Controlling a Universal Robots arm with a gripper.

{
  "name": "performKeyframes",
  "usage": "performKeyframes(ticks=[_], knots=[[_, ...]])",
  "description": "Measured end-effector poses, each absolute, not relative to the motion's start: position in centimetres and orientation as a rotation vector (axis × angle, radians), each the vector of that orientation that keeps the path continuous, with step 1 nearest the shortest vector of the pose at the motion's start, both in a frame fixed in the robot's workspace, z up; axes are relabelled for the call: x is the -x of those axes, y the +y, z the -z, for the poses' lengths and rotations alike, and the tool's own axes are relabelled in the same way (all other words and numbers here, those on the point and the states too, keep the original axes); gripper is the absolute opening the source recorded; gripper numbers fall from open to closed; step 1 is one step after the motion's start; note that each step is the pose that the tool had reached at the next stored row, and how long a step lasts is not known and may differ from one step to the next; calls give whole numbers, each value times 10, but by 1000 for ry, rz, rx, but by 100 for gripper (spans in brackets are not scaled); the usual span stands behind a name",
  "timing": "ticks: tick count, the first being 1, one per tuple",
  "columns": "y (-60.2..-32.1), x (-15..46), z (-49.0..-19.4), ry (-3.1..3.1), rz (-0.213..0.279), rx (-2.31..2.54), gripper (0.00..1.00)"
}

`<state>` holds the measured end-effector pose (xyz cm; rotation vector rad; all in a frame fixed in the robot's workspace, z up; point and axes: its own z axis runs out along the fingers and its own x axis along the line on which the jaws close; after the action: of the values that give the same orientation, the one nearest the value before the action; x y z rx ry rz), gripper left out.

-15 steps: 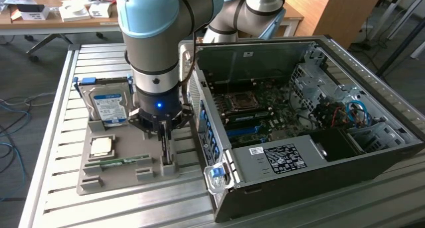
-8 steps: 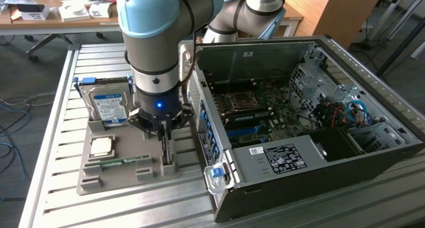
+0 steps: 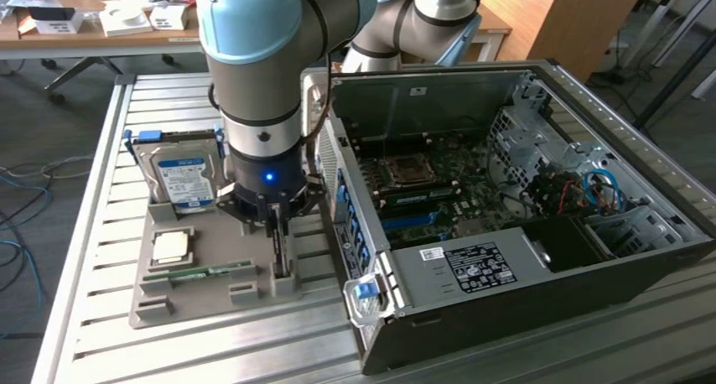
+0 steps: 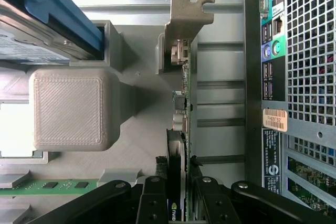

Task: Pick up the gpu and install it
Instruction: 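Pick up the gpu and move the gpu toward the slot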

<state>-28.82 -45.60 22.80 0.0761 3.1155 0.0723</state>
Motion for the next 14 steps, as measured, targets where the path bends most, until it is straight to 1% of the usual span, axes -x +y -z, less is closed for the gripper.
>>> performKeyframes(ticks=[8,14], knots=[[-456,288,-229,3115,-73,-76,26],[-456,288,-237,3116,-72,-75,26]])
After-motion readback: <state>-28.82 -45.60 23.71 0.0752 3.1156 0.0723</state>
